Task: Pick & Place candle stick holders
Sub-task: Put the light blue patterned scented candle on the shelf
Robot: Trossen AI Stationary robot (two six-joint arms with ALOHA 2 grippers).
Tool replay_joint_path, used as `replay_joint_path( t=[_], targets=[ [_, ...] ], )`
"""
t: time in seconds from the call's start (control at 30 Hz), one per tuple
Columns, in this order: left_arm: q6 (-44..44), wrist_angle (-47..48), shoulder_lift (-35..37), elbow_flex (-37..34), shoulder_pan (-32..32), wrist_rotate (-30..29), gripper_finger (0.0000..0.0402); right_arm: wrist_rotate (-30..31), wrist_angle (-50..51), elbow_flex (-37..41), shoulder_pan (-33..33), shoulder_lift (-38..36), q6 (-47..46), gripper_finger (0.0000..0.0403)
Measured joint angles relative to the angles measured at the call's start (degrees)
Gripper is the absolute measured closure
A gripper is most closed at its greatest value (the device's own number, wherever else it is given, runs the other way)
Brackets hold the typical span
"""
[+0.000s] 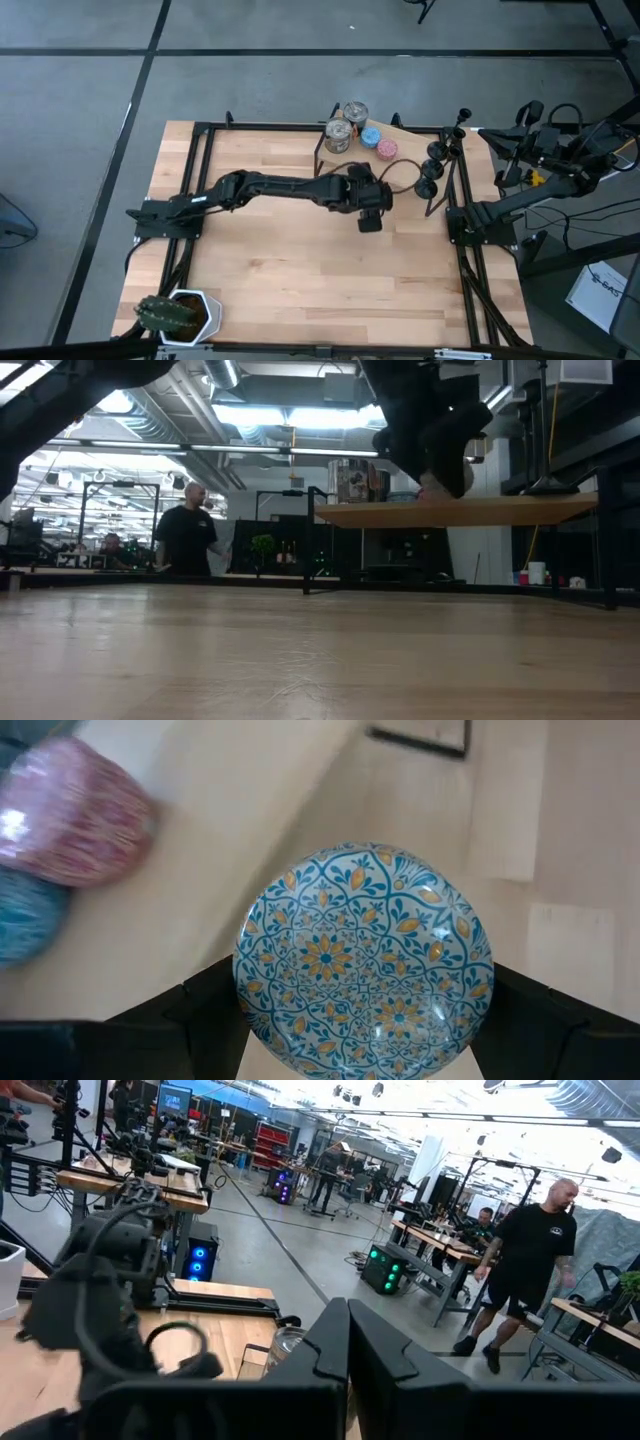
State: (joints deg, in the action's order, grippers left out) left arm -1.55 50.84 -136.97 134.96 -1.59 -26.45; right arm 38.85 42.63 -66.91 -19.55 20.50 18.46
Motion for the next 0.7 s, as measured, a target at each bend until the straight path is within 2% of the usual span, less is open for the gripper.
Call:
replay_joint_path(
  t=[0.43,0.7],
  targets=[
    [2.31,-6.56,4.16,0.09,2.88,-3.02,0.0109,-0.02,0.02,0.01,0.01,0.01,0.01,0.0398],
    [-3.62,-5.0,4.05,-1.73,6.78,-0.82,0.0109,-0.02,0.0,-0.01,0.02,0.01,0.0,0.0398]
  ],
)
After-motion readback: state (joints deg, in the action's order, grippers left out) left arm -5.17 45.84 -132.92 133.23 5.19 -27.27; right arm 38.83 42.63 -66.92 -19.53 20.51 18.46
